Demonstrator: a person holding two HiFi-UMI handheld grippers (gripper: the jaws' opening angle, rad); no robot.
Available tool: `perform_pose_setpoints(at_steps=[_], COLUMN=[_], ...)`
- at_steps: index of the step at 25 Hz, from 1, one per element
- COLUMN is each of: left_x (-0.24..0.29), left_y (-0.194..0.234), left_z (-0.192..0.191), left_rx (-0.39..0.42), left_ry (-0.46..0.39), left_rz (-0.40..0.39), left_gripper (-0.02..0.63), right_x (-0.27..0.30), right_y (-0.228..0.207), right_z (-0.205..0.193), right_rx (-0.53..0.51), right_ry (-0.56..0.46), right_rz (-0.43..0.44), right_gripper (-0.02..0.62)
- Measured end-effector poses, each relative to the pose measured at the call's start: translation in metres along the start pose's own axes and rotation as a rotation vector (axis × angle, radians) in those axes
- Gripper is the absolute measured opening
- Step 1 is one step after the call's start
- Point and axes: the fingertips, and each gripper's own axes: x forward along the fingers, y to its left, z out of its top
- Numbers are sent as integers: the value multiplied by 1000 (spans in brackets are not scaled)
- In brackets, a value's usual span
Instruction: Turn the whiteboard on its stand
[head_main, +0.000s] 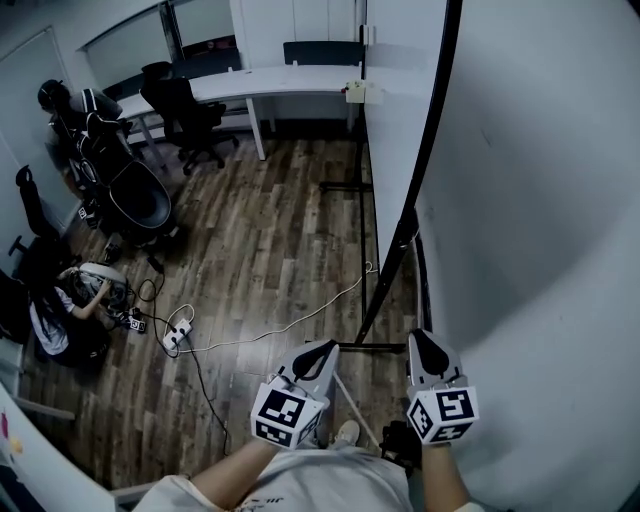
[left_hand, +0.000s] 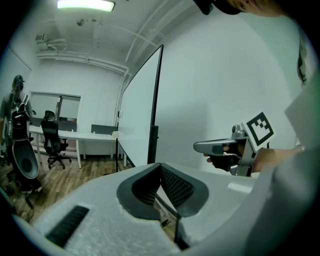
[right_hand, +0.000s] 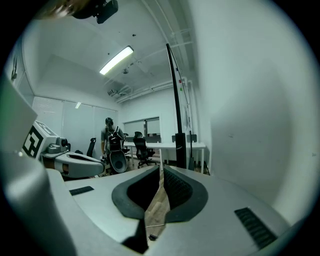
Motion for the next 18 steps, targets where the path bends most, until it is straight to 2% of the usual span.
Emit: perform_pose_setpoints(at_steps=[7,11,18], left_x=[26,41,64], left_y=[27,45,64], left_z=[6,9,14], left_rx=[3,-1,-1], left_ry=[0,0,8], left_rz=[-18,-19,-14], left_gripper=[11,11,11], right_x=[44,75,124], right_y=[-14,-26,-48], right_z=[14,17,15], right_rx=[-15,-10,13], right_ry=[-4,4,30], right_rz=[-17,-28,-44], right_gripper=[16,100,170])
